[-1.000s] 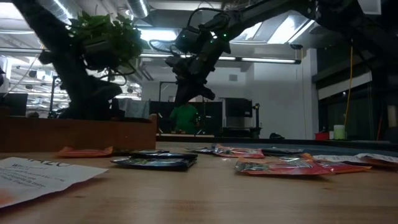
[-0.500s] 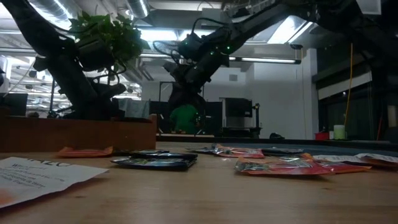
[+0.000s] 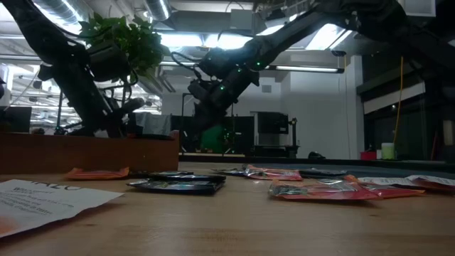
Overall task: Pick & Place Tea
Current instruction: Put the orange tea bag into the right section of the wooden organizer
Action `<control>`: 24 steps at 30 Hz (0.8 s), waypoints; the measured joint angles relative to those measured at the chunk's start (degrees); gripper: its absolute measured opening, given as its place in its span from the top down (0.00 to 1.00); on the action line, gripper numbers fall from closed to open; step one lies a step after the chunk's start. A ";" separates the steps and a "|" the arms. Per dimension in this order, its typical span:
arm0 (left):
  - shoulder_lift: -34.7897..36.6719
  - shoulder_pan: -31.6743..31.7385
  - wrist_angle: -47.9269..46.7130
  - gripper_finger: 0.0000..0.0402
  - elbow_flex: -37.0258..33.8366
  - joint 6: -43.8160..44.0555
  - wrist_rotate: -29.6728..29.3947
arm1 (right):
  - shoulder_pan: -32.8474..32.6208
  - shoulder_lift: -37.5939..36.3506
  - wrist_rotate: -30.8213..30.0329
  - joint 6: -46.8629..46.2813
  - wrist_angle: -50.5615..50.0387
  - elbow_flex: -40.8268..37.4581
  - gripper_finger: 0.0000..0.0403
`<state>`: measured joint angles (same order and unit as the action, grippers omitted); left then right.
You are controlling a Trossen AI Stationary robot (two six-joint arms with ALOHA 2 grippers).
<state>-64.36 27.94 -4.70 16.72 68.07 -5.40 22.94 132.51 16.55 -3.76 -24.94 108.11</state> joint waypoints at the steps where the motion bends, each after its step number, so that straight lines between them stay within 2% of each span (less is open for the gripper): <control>1: -0.01 -0.01 -0.04 0.81 0.13 -0.10 0.21 | -0.09 0.14 0.45 0.37 0.77 0.07 0.97; 5: -0.02 -0.48 -0.23 0.81 1.95 -5.45 -2.27 | -0.26 0.26 1.56 2.98 0.56 0.05 0.97; 12: -0.02 -0.63 -0.27 0.81 5.30 -31.55 -6.50 | -0.28 0.26 4.53 2.83 -1.02 0.05 0.97; 19: -1.59 -0.50 -3.10 0.81 5.31 -48.33 -2.13 | -0.28 0.26 4.55 2.48 -4.67 0.05 0.97; 24: -3.69 -0.49 -2.87 0.81 5.31 -54.27 -5.29 | -0.24 0.26 4.55 1.06 -4.72 0.05 0.97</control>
<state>-68.04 27.46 -7.57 22.02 13.81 -10.69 22.70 132.77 21.10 -2.70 -29.66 108.16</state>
